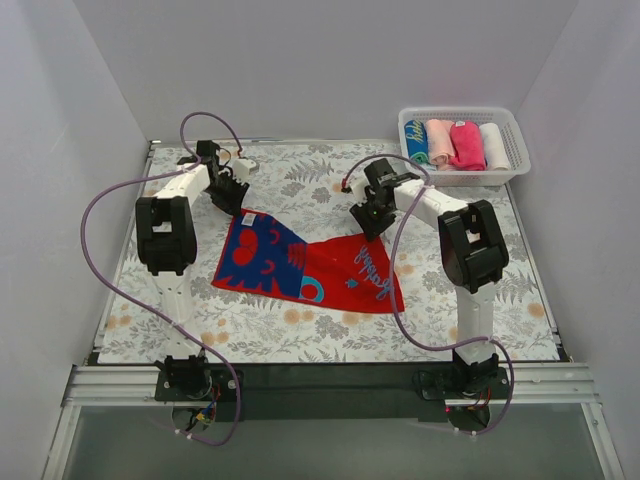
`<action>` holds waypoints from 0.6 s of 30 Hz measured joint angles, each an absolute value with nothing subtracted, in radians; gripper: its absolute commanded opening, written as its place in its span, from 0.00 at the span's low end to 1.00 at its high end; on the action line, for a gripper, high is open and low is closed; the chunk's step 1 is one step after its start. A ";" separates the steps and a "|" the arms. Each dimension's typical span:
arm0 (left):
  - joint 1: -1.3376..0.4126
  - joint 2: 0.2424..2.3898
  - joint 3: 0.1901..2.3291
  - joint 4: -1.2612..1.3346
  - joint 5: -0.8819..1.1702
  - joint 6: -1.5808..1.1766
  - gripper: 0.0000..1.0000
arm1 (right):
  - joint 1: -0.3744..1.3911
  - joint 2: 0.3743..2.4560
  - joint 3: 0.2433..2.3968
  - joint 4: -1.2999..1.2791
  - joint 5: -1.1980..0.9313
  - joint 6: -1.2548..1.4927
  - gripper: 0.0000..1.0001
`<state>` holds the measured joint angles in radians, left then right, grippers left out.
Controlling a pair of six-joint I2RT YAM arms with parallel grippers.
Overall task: Roll the towels
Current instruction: Flatten the towel
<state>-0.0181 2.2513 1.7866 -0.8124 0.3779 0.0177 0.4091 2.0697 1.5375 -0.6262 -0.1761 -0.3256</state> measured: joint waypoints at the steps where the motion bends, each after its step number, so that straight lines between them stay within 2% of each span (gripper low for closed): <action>1: -0.017 2.247 1.777 -0.801 0.371 0.019 0.16 | 0.430 2.074 1.532 -0.612 -0.133 -0.327 0.34; 2: -0.017 2.244 1.772 -0.796 0.365 0.018 0.11 | 0.446 2.072 1.526 -0.599 -0.100 -0.331 0.33; 7: -0.013 2.236 1.758 -0.777 0.336 0.018 0.00 | 0.482 2.059 1.494 -0.528 0.060 -0.333 0.28; 13: 0.011 2.238 1.765 -0.784 0.329 0.013 0.00 | 0.450 2.071 1.497 -0.471 0.211 -0.344 0.29; 17: 0.025 2.256 1.798 -0.789 0.305 -0.005 0.00 | 0.427 2.096 1.531 -0.467 0.263 -0.341 0.35; 18: 0.027 2.261 1.806 -0.792 0.299 -0.009 0.03 | 0.424 2.101 1.539 -0.468 0.269 -0.341 0.38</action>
